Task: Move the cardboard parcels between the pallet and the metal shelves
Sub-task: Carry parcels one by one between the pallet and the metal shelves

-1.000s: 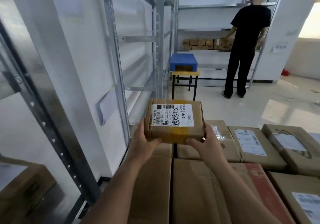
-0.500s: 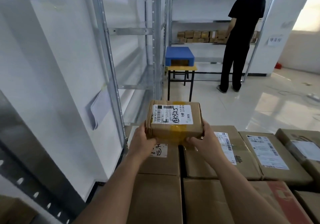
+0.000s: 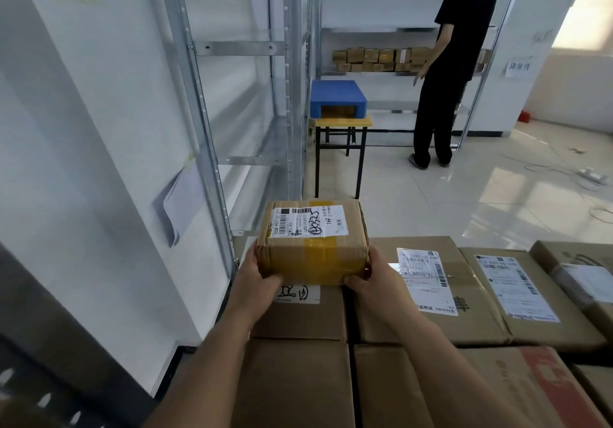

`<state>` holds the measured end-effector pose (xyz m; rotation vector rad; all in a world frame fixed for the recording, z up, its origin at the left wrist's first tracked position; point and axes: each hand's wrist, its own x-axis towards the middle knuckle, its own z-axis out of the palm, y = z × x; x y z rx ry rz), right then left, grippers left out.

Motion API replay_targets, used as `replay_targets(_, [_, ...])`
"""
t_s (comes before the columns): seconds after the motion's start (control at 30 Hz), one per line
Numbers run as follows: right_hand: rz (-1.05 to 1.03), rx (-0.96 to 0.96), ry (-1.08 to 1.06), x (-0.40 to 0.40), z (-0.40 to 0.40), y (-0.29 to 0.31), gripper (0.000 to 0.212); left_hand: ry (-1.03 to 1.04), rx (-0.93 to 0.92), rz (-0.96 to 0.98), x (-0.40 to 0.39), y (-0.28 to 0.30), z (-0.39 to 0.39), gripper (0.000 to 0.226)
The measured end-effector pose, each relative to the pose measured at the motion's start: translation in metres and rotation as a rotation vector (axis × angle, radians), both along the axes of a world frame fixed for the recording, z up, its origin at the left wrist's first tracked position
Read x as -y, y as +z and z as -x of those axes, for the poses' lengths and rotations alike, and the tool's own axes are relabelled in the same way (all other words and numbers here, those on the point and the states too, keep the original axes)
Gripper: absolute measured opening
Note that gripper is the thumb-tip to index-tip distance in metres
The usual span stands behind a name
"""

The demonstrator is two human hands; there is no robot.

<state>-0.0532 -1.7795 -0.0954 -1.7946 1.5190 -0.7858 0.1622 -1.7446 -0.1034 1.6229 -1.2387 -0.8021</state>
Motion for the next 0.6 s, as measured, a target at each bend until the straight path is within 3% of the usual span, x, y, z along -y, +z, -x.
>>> replay_targets(0.37, [-0.017,-0.101,-0.034,-0.005,-0.004,0.005,0.048,-0.022,0.03,-0.036,-0.005,0.004,-0.001,0.069])
replay_targets(0.5, [0.034,-0.136,-0.057,-0.019,0.003,0.009,0.052,0.15,0.149,-0.016,-0.025,0.009,0.007,0.079])
replay_targets(0.6, [0.077,-0.16,-0.089,-0.039,0.009,0.018,0.063,0.275,0.225,0.047,-0.058,0.017,0.023,0.073])
